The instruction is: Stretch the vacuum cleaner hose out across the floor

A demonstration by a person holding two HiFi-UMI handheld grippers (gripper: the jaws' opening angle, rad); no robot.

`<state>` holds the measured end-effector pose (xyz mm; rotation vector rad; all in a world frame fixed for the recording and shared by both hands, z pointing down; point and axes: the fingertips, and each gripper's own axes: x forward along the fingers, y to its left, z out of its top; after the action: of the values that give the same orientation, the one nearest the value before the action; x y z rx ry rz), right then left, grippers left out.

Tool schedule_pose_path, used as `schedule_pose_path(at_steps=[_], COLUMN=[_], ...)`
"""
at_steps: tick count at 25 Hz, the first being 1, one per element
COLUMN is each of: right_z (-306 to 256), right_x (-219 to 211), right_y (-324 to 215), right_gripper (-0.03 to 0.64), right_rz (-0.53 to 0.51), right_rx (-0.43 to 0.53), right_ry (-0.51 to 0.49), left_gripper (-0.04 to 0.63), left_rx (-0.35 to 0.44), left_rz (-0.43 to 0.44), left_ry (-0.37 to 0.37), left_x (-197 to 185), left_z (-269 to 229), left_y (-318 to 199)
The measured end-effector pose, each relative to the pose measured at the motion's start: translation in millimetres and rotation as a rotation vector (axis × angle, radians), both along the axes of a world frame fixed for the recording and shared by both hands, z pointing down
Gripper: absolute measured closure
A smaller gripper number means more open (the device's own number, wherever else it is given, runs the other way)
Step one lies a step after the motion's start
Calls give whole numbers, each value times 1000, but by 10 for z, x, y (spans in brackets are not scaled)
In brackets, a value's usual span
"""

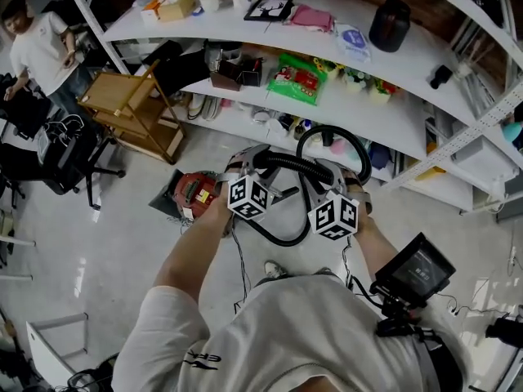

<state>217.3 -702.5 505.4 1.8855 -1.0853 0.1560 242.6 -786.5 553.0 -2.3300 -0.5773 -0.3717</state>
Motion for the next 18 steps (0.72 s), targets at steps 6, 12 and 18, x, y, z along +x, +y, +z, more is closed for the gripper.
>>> schedule_pose_path(at_steps=[6, 12, 18], right_z=[-60, -116, -88], right_x=[59, 98, 85], right_y=[560, 1213, 1876], right_gripper=[437, 437, 437], right_rz=[67, 146, 209], right_rx=[23, 56, 72], right_ry=[2, 3, -1], left_gripper=[357, 357, 357], left_rx=[26, 40, 41], left_rz=[75, 146, 209], left_ry=[14, 11, -3], left_x=[125, 230, 253], left_z=[-85, -154, -124], left_y=[573, 1242, 1930])
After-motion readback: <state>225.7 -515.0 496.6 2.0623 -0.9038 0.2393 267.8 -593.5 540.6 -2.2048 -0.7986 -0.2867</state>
